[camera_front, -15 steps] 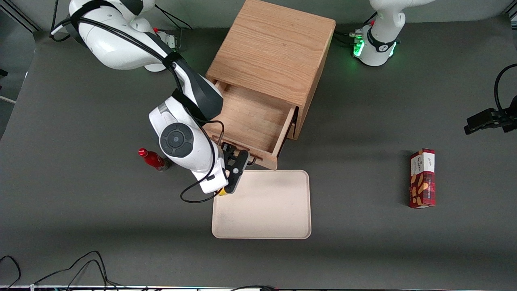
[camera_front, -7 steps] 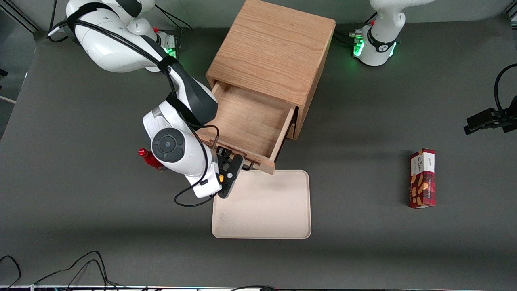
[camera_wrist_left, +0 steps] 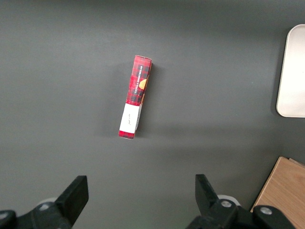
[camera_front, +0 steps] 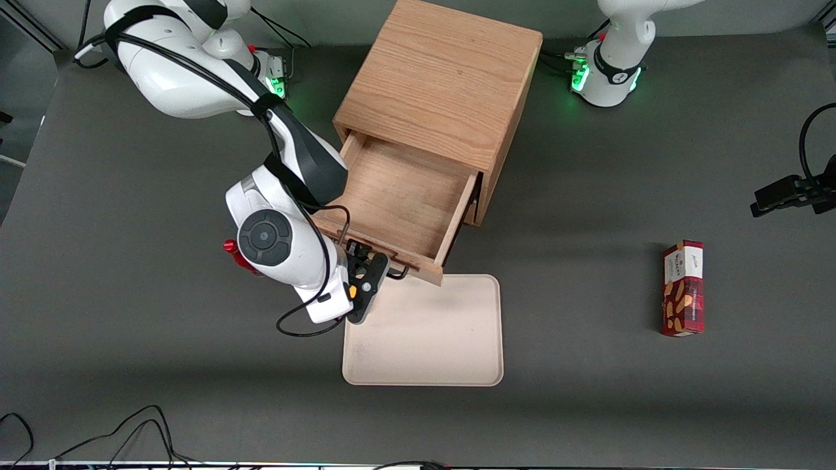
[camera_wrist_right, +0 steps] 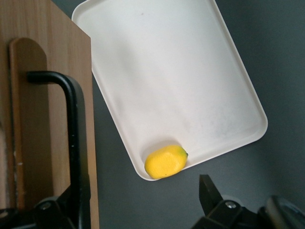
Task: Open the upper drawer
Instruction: 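Pull the upper drawer outward by its handle with the right gripper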
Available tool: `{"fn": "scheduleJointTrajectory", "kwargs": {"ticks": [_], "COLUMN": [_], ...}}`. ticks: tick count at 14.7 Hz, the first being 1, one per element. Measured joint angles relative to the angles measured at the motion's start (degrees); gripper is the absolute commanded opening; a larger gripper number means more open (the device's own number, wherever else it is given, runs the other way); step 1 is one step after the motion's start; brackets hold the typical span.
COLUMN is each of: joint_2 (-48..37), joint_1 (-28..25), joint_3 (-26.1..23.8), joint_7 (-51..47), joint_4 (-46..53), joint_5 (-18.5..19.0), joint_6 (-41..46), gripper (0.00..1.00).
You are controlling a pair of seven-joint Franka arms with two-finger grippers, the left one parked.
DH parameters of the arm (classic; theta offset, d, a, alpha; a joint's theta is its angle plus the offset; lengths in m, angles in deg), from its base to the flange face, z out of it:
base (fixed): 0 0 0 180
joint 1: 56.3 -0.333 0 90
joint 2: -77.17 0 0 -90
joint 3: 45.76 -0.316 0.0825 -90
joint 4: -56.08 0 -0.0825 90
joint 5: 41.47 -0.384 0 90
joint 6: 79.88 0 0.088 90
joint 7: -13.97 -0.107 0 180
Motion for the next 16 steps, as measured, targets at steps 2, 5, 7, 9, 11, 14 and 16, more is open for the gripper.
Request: {"fn": "scheduleJointTrajectory", "kwargs": {"ticks": [2, 5, 7, 9, 11, 14, 16], "joint_2": [0.0, 0.1, 0.2, 0.3, 0.4, 0.9, 1.1], "joint_1": [0.2, 0.3, 0.4, 0.4, 0.4, 0.4, 0.6], "joint_3": [0.0, 0.2, 0.4, 0.5, 0.5, 0.5, 0.7], "joint_7": [0.2, 0.5, 0.5, 0.5, 0.5, 0.4, 0.0], "joint_4": [0.1, 0.6, 1.2, 1.7, 2.1, 3.1, 3.5], "joint_5": [0.0, 0.0, 0.0, 0.0, 0.1, 0.1, 0.1], "joint_6": [0.0, 0.0, 0.0, -0.1, -0.5, -1.2, -2.7], "gripper": [1.0, 1.0, 1.0, 1.0, 1.0, 1.0, 1.0]}}
